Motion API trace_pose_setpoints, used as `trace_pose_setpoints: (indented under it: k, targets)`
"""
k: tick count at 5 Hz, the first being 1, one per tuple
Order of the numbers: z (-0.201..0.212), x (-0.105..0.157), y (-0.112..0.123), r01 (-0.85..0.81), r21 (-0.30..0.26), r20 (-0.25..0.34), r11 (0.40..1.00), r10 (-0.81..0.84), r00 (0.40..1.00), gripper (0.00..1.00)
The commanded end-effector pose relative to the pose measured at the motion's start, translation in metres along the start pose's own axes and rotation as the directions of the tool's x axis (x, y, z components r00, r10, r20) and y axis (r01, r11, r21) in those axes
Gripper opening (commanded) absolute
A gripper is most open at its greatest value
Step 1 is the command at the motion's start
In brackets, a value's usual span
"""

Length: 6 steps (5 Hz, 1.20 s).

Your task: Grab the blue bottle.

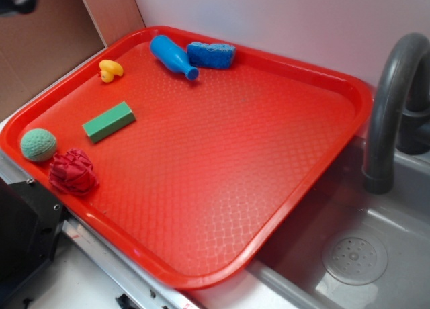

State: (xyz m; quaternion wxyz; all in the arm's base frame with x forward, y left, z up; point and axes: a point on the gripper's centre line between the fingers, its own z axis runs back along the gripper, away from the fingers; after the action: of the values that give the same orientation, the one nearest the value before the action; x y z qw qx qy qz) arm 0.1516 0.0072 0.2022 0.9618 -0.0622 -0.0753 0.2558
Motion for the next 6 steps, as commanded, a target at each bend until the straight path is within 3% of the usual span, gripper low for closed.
trace_pose_setpoints:
  k: [1,2,3,4,5,6]
  targets:
    - [-0.051,0.064,0.015,-0.472,0.017,0.183,0.881,0.462,0.868,1.0]
    - [-0.077,0.092,0.015,-0.6,0.011,0.26,0.8,0.577,0.774,1.0]
    - [-0.097,0.117,0.017,-0.645,0.044,0.301,0.763,0.605,0.737,1.0]
    - [-0.118,0.142,0.021,-0.681,0.028,0.319,0.732,0.639,0.7,1.0]
    - [-0.13,0.155,0.021,-0.688,0.019,0.319,0.725,0.648,0.692,1.0]
    - [-0.15,0.164,0.019,-0.676,0.047,0.317,0.736,0.63,0.709,1.0]
